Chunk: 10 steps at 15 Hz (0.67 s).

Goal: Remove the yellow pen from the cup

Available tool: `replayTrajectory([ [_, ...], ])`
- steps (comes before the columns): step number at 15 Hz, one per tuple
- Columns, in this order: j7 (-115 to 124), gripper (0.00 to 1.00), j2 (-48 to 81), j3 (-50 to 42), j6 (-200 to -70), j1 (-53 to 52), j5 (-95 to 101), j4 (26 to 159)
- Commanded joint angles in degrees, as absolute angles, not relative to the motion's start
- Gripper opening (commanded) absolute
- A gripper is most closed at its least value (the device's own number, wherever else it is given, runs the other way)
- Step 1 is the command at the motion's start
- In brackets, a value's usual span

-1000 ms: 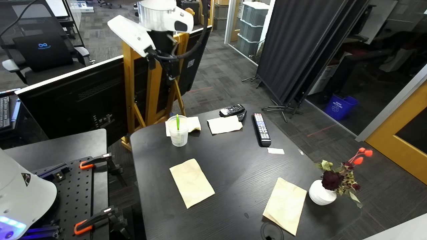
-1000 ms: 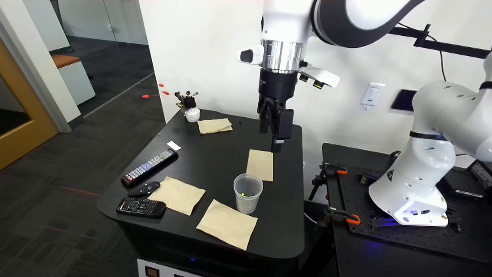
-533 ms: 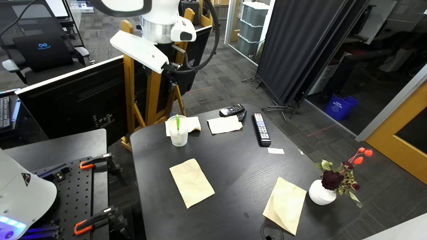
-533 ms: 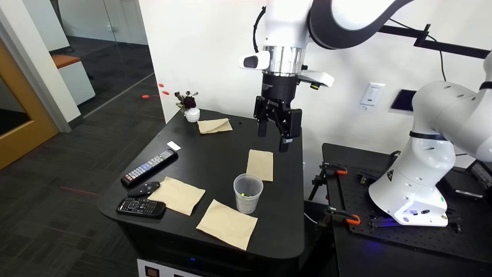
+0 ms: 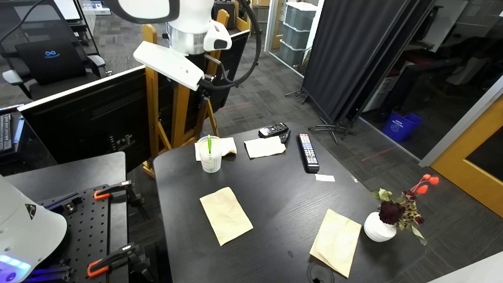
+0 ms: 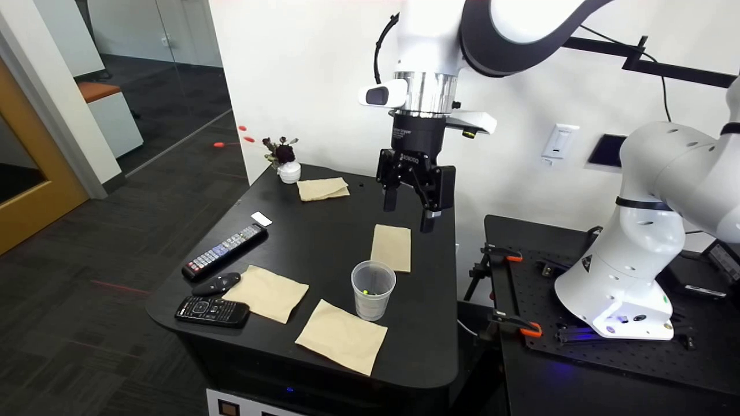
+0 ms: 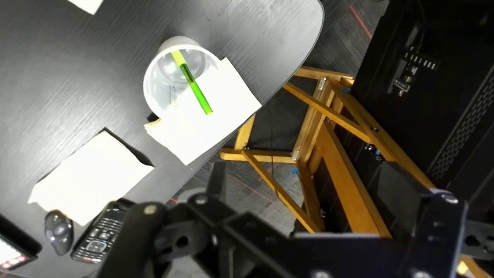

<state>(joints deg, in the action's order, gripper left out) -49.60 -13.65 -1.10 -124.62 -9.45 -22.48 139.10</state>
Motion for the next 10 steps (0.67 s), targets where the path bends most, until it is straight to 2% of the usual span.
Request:
replayTrajectory([
  [1,-64.3,1.0,-12.6,-2.9,-125.8,-10.0,-27.8,139.8],
  [6,-80.2,1.0,-9.9,-2.6,-124.7,-8.6,-26.7,139.6],
  [10,-81.7,1.0,-8.2,-1.4,-124.1,-7.5,-21.3,140.1],
])
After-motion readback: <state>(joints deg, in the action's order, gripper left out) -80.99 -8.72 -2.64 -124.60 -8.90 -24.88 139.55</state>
